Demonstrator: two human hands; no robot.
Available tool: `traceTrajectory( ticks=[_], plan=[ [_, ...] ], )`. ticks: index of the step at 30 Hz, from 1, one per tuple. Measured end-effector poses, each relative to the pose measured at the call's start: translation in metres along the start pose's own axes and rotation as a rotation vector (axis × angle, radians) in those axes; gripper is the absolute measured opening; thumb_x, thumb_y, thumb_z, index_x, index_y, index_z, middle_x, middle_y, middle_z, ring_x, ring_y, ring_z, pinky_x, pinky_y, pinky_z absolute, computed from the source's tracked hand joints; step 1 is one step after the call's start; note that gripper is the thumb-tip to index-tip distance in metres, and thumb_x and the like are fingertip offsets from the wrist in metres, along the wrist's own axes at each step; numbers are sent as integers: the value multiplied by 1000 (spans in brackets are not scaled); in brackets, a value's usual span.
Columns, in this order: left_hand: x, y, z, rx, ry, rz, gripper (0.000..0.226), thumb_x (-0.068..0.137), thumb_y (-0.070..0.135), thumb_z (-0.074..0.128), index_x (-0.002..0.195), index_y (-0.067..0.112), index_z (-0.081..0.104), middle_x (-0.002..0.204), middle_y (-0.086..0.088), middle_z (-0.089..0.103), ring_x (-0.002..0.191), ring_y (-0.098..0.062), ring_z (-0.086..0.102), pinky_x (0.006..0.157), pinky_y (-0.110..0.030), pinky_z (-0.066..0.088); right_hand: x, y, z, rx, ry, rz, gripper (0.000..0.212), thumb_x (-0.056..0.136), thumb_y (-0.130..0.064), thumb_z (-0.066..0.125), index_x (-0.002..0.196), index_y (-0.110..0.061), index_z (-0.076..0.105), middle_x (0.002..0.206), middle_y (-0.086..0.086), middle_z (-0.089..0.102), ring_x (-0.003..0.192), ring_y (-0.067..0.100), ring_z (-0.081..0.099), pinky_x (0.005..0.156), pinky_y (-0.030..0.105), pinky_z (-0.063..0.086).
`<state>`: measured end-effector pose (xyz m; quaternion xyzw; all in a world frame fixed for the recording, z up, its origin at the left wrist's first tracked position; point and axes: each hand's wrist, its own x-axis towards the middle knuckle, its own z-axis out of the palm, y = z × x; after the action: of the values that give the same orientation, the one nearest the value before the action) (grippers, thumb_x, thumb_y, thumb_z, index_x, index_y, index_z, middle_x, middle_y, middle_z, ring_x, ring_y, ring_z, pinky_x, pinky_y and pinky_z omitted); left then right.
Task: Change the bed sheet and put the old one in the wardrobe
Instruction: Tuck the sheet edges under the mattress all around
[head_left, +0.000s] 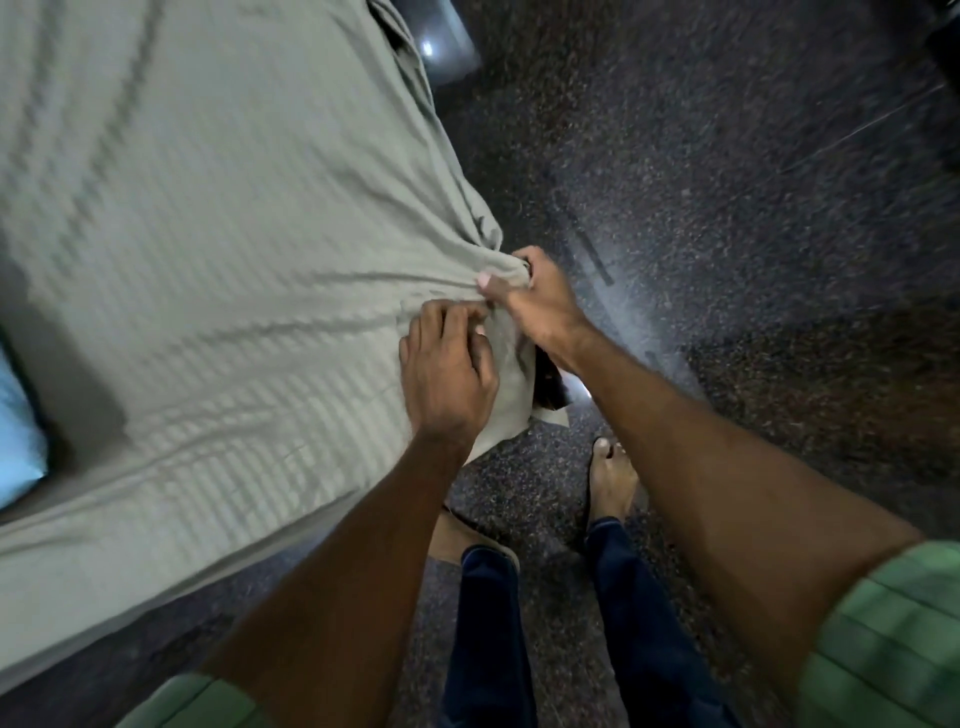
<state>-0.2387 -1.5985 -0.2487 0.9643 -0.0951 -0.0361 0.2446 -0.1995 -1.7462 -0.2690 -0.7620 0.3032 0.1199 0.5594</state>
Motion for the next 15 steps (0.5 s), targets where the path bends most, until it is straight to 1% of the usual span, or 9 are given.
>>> traceTrajectory(
  ticks=[2,3,4,6,9,10,11,13,15],
  plan=[
    [8,6,0,25,-27,37,36,88,23,53,122,24,62,126,-2,55,113,-25,53,97,-46,45,1,3,-16,-200,54,-59,42,74,-54,76,72,-21,51,65,-10,57,69,13,58,76,46,52],
    [10,6,0,52,-49,72,41,86,22,55,126,26,62,132,-2,54,117,-25,52,99,-45,44,-1,7,-21,-251,94,-69,46,76,-51,78,67,-19,46,59,-9,49,63,14,51,68,40,45],
    [12,6,1,96,-76,119,45,86,22,56,130,28,62,137,-2,52,121,-25,50,100,-44,43,-7,7,-23,-300,141,-80,47,79,-47,77,65,-20,42,57,-9,45,62,16,49,66,38,41],
    [12,1,3,207,-134,216,48,87,23,56,134,33,60,144,-2,49,128,-24,47,101,-42,40,-25,10,-17,-439,219,-161,37,87,-34,70,70,-22,40,64,-9,46,72,23,55,70,39,42],
    [14,-5,3,272,-145,265,47,88,22,54,134,29,58,147,-4,47,128,-27,47,99,-43,41,-51,25,0,-538,223,-264,7,89,-20,56,91,-25,52,90,-4,58,96,28,53,84,45,44],
    [15,-5,2,259,-130,262,46,87,21,54,133,25,58,147,-5,47,126,-28,49,98,-44,41,-61,30,5,-549,202,-274,13,88,-18,53,99,-24,57,97,-2,61,101,28,51,88,46,44],
    [17,-3,1,235,-109,257,45,87,20,54,131,22,57,146,-5,47,124,-28,49,97,-44,42,-68,34,8,-536,186,-283,18,86,-17,53,101,-23,60,99,-1,62,103,26,49,91,47,41],
    [22,3,-2,167,-63,250,38,87,18,55,125,17,55,142,-7,48,120,-28,51,95,-44,43,-78,36,9,-436,210,-297,6,82,-19,58,87,-23,58,92,-7,58,102,20,45,90,44,36],
    [28,5,-3,83,-42,251,39,87,16,55,126,16,54,140,-8,48,119,-28,53,95,-45,45,-80,36,6,-247,192,-315,6,84,-20,63,85,-22,58,96,-11,58,105,16,45,93,43,39]
  ],
)
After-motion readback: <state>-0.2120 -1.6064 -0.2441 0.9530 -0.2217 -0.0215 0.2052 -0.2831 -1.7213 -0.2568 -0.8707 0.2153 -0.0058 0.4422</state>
